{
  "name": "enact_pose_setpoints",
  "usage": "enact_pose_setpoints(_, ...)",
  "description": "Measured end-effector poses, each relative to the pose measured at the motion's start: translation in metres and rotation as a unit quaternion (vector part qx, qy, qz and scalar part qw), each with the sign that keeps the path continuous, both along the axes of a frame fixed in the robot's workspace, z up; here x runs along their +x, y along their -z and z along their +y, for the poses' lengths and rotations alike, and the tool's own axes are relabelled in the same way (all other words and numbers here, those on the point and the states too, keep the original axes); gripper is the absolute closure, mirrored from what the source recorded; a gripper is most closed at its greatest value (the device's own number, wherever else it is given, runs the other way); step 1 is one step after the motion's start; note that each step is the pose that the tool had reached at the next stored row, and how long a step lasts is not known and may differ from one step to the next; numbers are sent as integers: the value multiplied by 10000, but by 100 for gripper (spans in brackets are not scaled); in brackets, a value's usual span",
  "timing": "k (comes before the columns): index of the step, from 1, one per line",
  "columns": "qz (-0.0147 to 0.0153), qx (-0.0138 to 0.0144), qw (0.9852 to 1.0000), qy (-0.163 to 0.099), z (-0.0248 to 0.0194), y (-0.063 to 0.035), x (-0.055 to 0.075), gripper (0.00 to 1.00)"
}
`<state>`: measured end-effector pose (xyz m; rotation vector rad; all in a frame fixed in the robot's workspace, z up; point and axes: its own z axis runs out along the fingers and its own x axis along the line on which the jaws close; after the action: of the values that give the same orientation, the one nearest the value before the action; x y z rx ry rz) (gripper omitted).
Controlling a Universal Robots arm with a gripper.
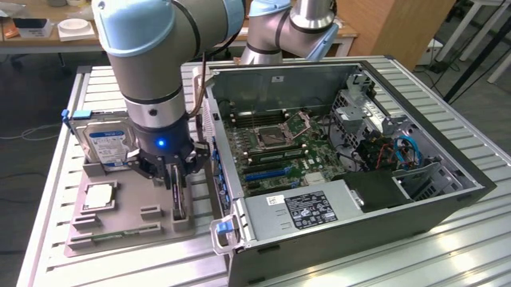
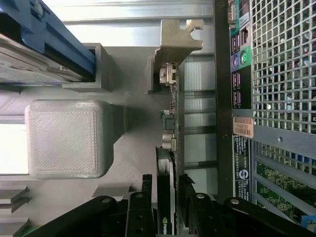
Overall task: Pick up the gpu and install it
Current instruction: 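Pick up the gpu and move the gpu toward the slot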
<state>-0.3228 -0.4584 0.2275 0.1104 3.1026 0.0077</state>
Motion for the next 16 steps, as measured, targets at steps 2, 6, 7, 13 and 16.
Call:
enact_pose_setpoints(2,3,-1,10000,1,0,2,0,64)
enact_pose_setpoints(6,2,-1,10000,1,0,3,0,63)
enact_pose_setpoints(7,2,0,10000,1,0,3,0,63)
enact_pose_setpoints(13,2,0,10000,1,0,3,0,65)
enact_pose_setpoints(16,3,-1,10000,1,0,3,0,74)
